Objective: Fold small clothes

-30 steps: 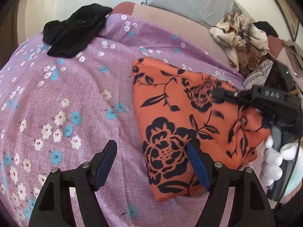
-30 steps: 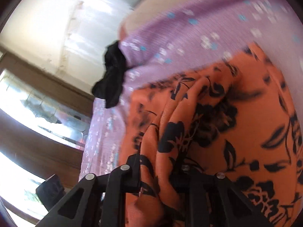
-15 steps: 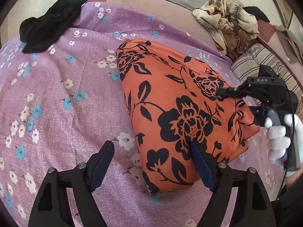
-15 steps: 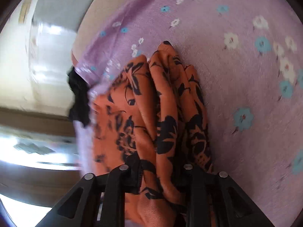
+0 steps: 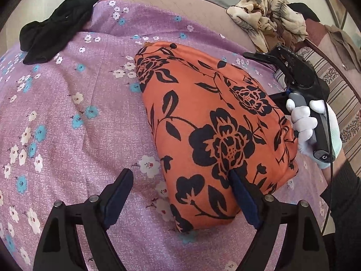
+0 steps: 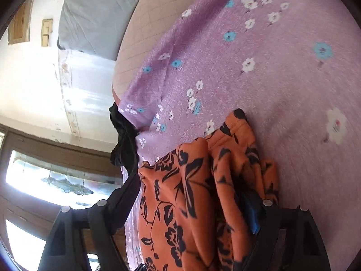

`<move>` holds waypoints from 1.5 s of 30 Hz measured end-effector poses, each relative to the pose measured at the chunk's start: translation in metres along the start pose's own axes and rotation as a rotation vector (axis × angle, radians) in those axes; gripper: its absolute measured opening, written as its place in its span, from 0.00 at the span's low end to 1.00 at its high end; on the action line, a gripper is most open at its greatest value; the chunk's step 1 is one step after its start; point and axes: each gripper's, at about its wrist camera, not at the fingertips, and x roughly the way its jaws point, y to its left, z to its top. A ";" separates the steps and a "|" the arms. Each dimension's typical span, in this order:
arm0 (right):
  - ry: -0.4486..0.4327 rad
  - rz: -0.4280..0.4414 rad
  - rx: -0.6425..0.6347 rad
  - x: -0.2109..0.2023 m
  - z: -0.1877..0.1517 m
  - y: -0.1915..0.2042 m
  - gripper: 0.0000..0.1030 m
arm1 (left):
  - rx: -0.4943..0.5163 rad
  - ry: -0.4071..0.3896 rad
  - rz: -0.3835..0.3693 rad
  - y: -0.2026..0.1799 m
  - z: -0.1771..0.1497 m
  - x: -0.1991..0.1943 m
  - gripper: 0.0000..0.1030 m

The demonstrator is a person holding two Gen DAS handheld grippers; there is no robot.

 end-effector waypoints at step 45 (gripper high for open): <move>0.128 -0.367 -0.210 -0.058 -0.150 0.003 0.07 | -0.072 0.050 0.058 0.013 0.004 0.002 0.88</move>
